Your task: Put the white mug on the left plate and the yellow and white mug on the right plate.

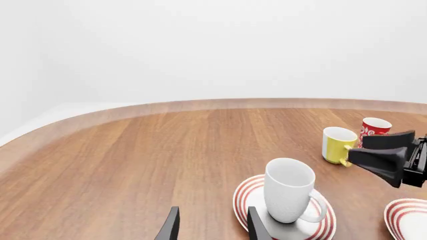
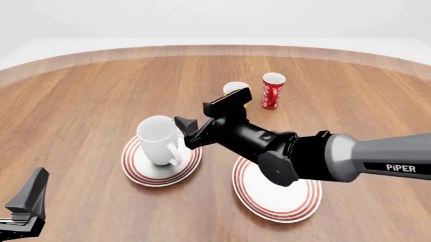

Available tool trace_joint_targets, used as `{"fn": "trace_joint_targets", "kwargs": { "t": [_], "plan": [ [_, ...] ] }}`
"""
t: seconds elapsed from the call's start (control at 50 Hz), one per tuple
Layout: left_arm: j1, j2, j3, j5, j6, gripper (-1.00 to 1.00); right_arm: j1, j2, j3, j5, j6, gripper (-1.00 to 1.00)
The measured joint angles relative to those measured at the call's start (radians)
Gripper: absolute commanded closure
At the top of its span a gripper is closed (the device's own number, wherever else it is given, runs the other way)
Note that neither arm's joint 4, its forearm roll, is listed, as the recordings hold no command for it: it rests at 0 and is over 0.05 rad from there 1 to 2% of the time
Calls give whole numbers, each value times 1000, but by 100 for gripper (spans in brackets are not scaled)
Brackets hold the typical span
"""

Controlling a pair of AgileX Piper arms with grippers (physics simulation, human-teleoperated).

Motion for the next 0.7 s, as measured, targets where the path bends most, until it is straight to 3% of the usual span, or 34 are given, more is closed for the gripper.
{"fn": "trace_joint_targets", "kwargs": {
  "t": [0.7],
  "plan": [
    [0,0,0,0,0,-100,-142,-187,71,8,-19,-100]
  ]
}}
